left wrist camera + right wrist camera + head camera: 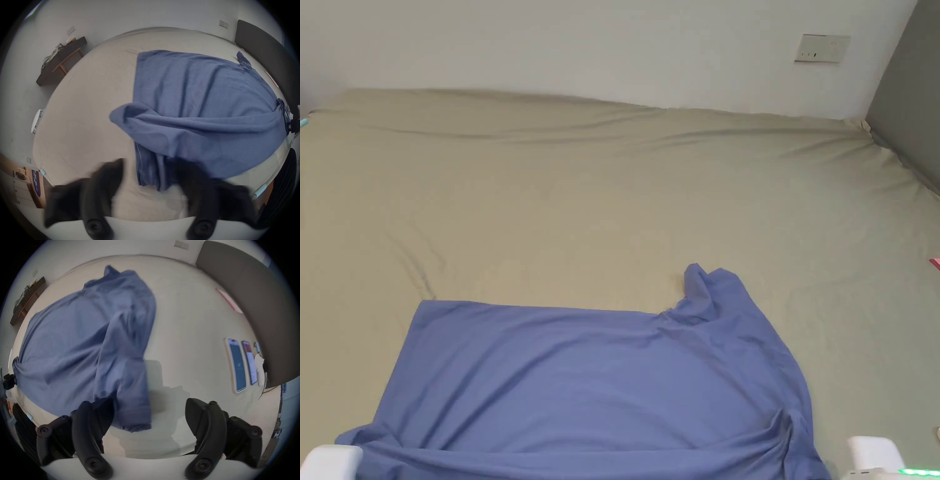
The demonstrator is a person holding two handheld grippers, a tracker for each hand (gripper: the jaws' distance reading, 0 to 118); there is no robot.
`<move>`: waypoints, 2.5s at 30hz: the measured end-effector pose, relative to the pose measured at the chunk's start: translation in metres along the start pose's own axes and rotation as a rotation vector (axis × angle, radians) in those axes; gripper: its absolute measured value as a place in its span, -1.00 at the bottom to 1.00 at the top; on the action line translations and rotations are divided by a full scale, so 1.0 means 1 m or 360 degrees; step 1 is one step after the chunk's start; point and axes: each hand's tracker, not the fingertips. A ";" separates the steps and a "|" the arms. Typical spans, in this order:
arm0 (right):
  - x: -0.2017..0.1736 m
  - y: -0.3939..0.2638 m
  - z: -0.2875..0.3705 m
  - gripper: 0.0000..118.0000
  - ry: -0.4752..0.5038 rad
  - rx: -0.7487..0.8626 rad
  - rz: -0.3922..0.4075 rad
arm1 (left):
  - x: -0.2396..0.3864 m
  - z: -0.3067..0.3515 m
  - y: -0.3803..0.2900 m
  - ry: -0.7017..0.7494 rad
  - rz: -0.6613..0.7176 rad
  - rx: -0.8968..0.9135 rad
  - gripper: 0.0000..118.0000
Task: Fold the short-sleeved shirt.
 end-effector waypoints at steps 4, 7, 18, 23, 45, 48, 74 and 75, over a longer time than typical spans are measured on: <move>0.009 0.025 0.052 0.64 0.0047 0.0283 -0.0093 | -0.010 0.044 0.024 -0.0072 0.0145 0.0281 0.89; 0.000 0.046 0.110 0.64 0.0090 0.0609 -0.0054 | -0.013 0.089 0.051 -0.0085 0.0239 0.0577 0.89; -0.088 0.055 0.256 -0.18 0.0048 0.1569 0.0231 | 0.048 0.236 0.101 0.0101 0.0112 0.1555 0.04; -0.120 0.059 0.255 -0.97 0.0116 0.1603 0.0312 | 0.073 0.241 0.109 0.0048 0.0173 0.1644 -0.91; -0.109 0.089 0.143 -0.97 0.0053 0.1229 0.0308 | 0.041 0.017 0.133 -0.0044 -0.0008 0.0597 -0.81; -0.095 0.097 0.126 -0.97 0.0029 0.1163 0.0266 | 0.021 -0.034 0.153 -0.0013 0.0024 0.0434 0.71; -0.059 0.131 0.069 -0.97 -0.0041 0.0956 0.0186 | 0.021 -0.145 0.245 -0.0013 -0.0068 0.0308 -0.95; -0.059 0.134 0.070 -0.97 -0.0045 0.0956 0.0202 | 0.020 -0.134 0.244 0.0004 -0.0062 0.0344 -0.95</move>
